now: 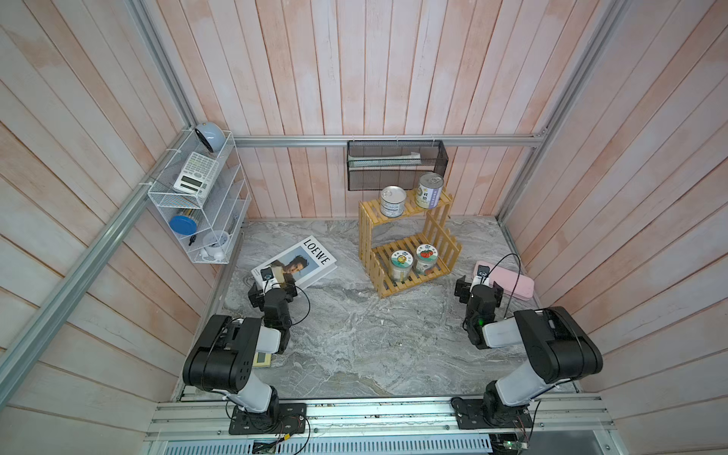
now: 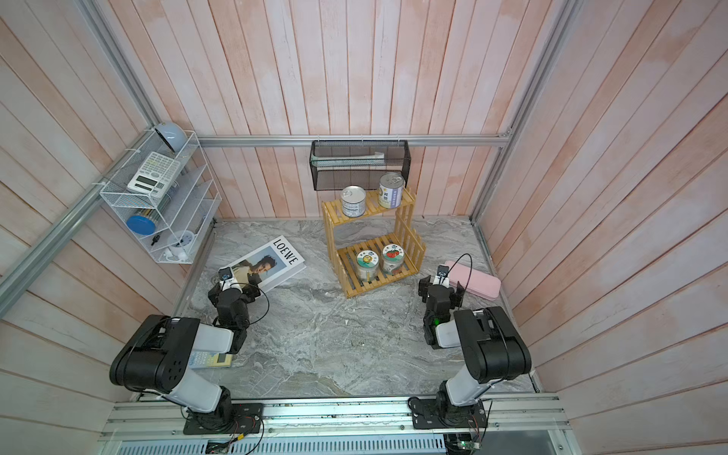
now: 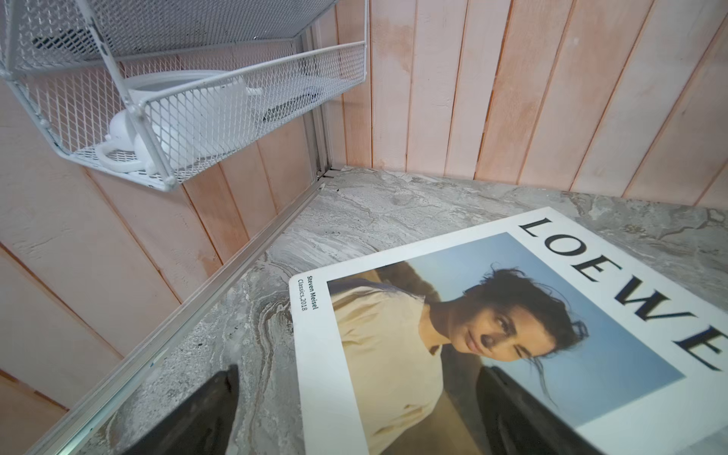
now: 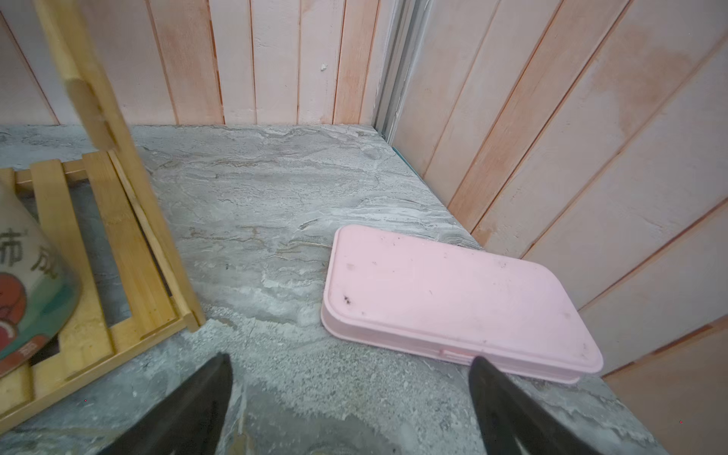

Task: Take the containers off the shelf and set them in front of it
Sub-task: Move the shelf to the center of the board.

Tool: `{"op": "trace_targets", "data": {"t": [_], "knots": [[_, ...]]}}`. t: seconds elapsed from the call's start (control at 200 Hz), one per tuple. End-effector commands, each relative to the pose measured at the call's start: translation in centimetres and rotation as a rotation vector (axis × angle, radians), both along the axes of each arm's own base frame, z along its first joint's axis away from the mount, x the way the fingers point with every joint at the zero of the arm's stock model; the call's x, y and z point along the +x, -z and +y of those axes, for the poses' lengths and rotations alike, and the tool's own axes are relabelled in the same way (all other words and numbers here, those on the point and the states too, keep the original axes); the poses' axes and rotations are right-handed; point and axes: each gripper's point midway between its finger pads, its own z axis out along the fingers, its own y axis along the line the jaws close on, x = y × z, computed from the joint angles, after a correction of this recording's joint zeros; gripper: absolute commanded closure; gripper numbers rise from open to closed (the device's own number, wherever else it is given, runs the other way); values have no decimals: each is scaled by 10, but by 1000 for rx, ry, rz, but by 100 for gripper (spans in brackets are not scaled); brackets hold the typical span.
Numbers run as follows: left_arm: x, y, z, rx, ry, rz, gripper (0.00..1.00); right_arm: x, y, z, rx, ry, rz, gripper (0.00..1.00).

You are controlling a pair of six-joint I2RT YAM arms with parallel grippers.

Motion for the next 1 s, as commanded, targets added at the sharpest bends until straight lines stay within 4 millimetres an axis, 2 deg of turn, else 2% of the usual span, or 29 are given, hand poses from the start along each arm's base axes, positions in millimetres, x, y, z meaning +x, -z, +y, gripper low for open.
{"op": "trace_targets", "data": {"t": [0.0,0.445,0.57,0.665,0.76,0.88,0.995], "knots": [[5,-9,0,-11,4,-29,0,3,-9,0,5,9,-31,2],[4,-9,0,-9,3,-29,0,3,-8,1,6,5,-26,2],[-3,-20,3,-16,-16,-58,0,4,-8,0,7,3,-23,2],[-8,-38,7,7,-58,-49,0,1,-13,-2,6,22,-34,2],[-11,-68,7,8,-71,-81,0,1,-15,-3,5,24,-38,2],[-11,-105,-4,-8,-47,-134,0,0,-14,-3,5,25,-36,2],[1,-120,-22,-34,7,-90,0,0,-17,-1,5,10,-39,2]]}}
